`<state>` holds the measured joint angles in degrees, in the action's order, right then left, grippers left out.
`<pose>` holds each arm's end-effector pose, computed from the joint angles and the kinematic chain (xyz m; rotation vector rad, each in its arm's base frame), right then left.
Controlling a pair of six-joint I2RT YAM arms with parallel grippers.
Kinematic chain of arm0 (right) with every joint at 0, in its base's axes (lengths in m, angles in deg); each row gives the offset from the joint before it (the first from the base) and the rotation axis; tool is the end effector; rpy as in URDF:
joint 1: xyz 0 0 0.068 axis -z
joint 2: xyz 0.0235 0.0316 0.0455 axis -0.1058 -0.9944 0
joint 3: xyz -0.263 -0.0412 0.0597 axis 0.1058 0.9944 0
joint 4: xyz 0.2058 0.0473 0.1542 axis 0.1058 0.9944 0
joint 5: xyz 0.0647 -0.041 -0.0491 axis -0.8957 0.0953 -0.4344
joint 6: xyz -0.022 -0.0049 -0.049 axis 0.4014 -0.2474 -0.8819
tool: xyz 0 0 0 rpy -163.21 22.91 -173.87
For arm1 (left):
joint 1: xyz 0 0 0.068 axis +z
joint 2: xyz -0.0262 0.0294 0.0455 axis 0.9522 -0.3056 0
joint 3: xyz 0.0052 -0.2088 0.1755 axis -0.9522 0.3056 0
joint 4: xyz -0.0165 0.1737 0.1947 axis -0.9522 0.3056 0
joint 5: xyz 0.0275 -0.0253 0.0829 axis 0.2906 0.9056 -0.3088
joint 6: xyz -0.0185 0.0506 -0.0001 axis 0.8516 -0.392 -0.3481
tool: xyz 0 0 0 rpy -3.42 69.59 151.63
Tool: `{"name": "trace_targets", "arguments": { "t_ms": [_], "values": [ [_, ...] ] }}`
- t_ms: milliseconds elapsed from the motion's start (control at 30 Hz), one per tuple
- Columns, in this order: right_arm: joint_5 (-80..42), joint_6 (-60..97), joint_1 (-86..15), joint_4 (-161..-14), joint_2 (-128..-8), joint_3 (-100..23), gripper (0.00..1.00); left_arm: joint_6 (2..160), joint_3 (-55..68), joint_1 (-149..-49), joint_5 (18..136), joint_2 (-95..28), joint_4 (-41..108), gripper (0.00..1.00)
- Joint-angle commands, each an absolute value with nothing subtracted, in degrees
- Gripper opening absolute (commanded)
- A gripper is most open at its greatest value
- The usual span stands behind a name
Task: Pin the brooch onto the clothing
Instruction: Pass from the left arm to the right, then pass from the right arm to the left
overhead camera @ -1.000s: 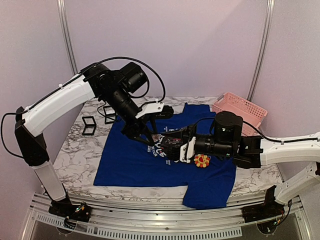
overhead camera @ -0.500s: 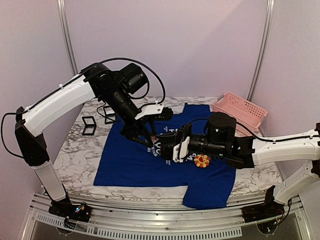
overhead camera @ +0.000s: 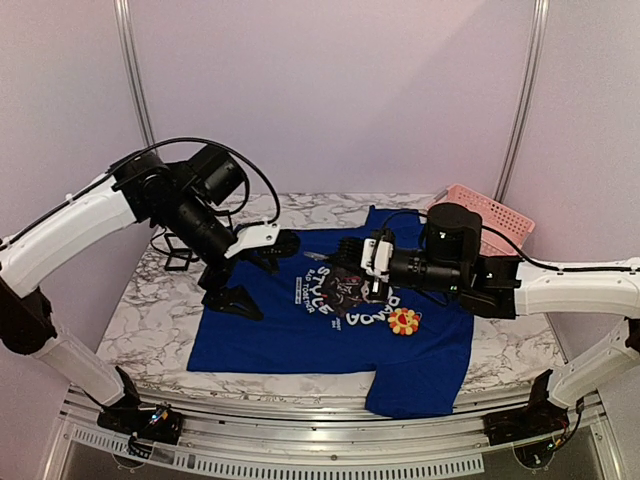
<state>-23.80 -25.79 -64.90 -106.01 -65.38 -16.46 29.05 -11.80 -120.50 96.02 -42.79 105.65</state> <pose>0.1606 0.2799 0.3094 -1.3755 1.0228 0.4588 0.1724 -0.2180 0.3653 1.9599 1.7946 -0.6884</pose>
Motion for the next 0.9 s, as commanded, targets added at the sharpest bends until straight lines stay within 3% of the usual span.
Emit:
{"name": "trace_targets", "arguments": {
  "t_ms": [0, 200, 367, 533, 633, 867],
  "values": [
    [-36.1, -5.1, -60.4, -100.6, -62.8, -16.6, 0.0, 32.8, -1.2, -120.0, 94.5, -31.7, 84.5, 1.0],
    [-55.9, 18.1, -54.3, -106.2, -63.1, -14.1, 0.0, 43.0, 6.3, -121.3, 99.3, -30.1, 70.6, 0.98],
    [-61.8, 23.6, -53.7, -103.8, -65.1, -16.6, 0.0, 49.6, 7.1, -121.4, 100.8, -33.0, 63.9, 0.73],
    [-62.7, 22.2, -53.5, -97.9, -67.8, -20.2, 0.0, 51.3, 7.9, -121.3, 102.3, -34.4, 59.6, 0.63],
    [-62.6, 21.9, -53.5, -98.9, -68.4, -20.5, 0.0, 54.3, 9.3, -121.3, 102.8, -34.7, 55.9, 0.49],
    [-59.8, 18.4, -53.5, -93.2, -70.1, -24.3, 0.0, 58.1, 11.2, -121.3, 104.4, -35.3, 51.5, 0.34]
  ]
}}
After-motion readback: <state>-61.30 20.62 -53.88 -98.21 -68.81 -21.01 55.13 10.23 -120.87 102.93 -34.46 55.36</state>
